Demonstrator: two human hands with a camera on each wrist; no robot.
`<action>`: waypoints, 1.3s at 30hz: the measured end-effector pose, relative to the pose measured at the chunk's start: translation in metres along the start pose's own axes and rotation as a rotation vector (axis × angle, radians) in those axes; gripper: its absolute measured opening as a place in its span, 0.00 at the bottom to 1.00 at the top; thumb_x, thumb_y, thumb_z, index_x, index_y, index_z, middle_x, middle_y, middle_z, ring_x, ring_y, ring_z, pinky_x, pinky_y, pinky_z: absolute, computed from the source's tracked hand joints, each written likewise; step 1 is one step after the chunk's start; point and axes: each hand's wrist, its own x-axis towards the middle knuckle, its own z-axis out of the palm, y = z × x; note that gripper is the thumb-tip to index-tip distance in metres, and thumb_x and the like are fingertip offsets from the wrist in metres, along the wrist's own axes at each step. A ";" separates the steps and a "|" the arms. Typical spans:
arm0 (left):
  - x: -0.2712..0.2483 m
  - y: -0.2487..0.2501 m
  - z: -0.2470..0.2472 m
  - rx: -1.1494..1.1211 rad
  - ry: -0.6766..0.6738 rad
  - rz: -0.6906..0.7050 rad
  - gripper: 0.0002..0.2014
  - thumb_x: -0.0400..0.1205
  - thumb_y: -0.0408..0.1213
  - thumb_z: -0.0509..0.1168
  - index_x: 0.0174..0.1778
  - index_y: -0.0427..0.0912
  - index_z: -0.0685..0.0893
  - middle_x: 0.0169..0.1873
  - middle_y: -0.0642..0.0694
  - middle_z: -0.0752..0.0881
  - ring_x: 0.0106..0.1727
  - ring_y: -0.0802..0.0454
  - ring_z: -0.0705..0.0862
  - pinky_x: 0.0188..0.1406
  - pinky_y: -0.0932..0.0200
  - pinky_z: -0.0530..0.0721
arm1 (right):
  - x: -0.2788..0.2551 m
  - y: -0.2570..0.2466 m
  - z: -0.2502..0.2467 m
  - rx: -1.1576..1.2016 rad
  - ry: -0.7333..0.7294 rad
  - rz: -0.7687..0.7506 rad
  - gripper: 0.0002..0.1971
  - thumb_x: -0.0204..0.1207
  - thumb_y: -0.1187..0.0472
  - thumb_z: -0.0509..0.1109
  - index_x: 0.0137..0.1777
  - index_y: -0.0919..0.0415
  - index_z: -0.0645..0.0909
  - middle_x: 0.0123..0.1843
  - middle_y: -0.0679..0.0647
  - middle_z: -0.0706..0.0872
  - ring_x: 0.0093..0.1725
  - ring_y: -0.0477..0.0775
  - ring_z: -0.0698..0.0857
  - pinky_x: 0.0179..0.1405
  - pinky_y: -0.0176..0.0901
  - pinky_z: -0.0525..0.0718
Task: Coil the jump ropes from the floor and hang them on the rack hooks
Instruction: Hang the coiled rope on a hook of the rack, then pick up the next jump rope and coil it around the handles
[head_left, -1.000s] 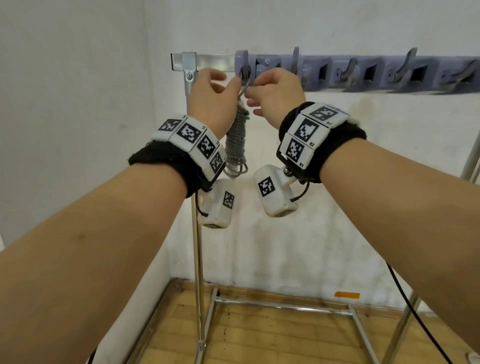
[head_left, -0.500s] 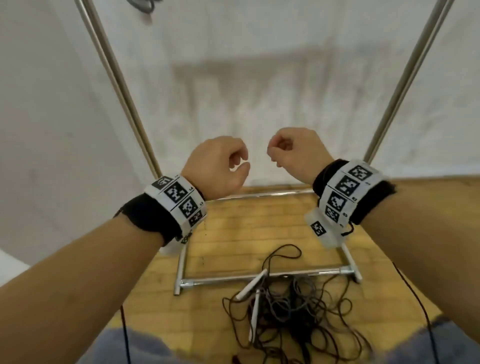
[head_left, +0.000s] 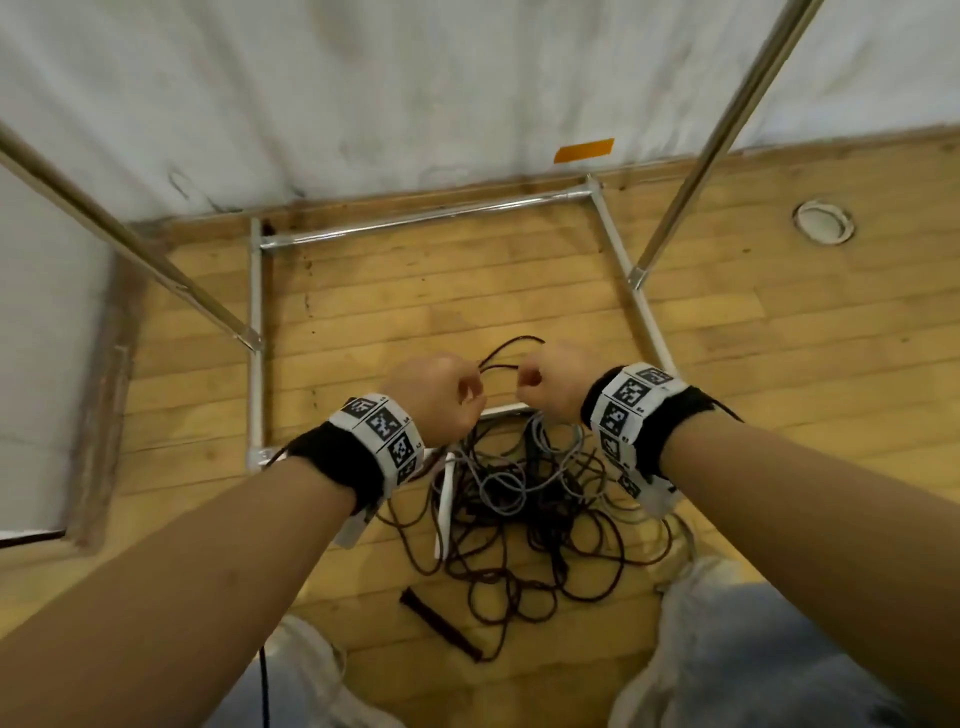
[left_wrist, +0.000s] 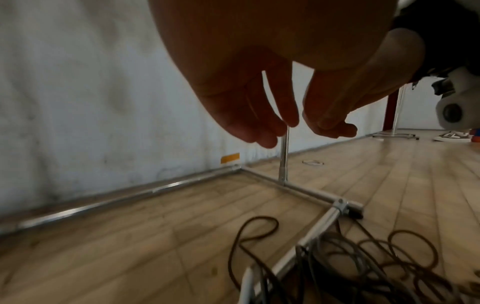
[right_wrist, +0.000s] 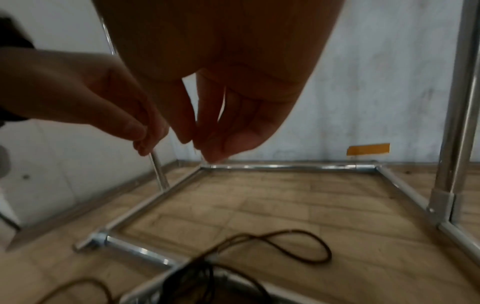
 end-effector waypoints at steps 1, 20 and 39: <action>0.004 -0.008 0.014 -0.024 -0.027 -0.031 0.06 0.78 0.47 0.65 0.43 0.50 0.85 0.35 0.57 0.78 0.39 0.54 0.78 0.35 0.61 0.73 | 0.008 0.004 0.012 0.001 -0.054 0.009 0.10 0.79 0.54 0.64 0.47 0.57 0.86 0.43 0.52 0.86 0.42 0.53 0.83 0.39 0.44 0.81; 0.024 -0.097 0.144 -0.171 -0.319 -0.444 0.11 0.81 0.45 0.64 0.40 0.43 0.84 0.36 0.44 0.85 0.35 0.48 0.82 0.27 0.59 0.74 | 0.077 -0.019 0.166 -0.242 -0.143 -0.139 0.17 0.81 0.55 0.62 0.65 0.59 0.80 0.68 0.58 0.70 0.63 0.60 0.73 0.55 0.51 0.80; 0.015 -0.117 0.104 -0.594 -0.236 -0.601 0.09 0.83 0.37 0.61 0.37 0.49 0.80 0.37 0.46 0.86 0.42 0.48 0.84 0.39 0.57 0.79 | 0.056 -0.015 0.166 -0.114 0.282 -0.249 0.07 0.72 0.60 0.70 0.41 0.64 0.86 0.44 0.61 0.80 0.44 0.65 0.80 0.40 0.54 0.77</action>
